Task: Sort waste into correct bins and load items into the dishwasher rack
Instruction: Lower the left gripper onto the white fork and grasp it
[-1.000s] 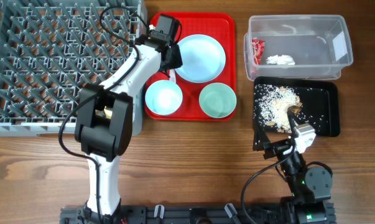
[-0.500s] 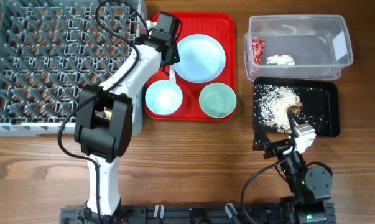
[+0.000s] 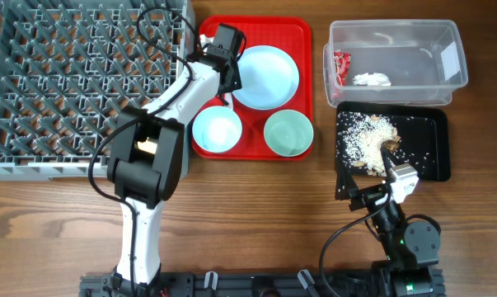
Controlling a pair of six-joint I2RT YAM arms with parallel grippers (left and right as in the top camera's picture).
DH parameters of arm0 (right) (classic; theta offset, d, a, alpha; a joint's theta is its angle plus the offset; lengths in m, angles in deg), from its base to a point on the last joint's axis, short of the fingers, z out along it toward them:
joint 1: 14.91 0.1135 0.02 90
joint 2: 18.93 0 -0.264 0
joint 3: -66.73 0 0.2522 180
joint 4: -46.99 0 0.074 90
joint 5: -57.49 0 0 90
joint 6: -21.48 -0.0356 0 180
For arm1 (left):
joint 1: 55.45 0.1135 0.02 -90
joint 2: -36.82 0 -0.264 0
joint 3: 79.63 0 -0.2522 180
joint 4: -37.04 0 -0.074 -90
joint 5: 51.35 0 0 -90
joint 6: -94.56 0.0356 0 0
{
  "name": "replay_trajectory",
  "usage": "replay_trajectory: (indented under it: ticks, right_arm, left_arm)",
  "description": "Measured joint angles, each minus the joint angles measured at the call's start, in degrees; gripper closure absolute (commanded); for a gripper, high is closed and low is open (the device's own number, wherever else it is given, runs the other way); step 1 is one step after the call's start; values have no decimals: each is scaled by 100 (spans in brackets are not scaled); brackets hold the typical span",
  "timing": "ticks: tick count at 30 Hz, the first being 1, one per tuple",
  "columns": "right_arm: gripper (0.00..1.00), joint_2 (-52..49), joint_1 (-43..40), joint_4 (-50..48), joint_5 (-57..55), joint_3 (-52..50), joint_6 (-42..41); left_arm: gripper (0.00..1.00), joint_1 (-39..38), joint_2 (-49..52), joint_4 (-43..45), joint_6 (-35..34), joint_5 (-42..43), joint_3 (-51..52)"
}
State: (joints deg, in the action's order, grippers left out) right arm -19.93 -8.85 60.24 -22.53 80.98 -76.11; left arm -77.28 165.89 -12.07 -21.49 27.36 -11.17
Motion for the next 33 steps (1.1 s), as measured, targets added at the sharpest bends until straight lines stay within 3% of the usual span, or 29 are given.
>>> replay_trajectory:
  ticks: [8, 10, 11, 13, 15, 21, 28, 33]
  right_arm:
    - [0, 0, 0, 0, 0, 0, 0]
    - [0, 0, 0, 0, 0, 0, -2]
    - [0, 0, 0, 0, 0, 0, -2]
    - [0, 0, 0, 0, 0, 0, -2]
    - [0, 0, 0, 0, 0, 0, -2]
    - [0, 0, 0, 0, 0, 0, -2]
    - [0, 0, 0, 0, 0, 0, -2]
    - [0, 0, 0, 0, 0, 0, -2]
  left_arm:
    - [78, -195, 26, 203, 46, 83, 0]
    - [66, -256, 26, 199, 74, 48, 0]
    - [54, -273, 26, 192, 109, 31, 0]
    - [46, -282, 26, 170, 153, 2, 0]
    - [43, -260, 26, 149, 184, -24, 0]
    - [48, -118, 26, 168, 175, -50, 0]
    - [48, -74, 66, 420, 407, 304, -4]
    - [62, -214, 254, 411, 688, 387, -90]
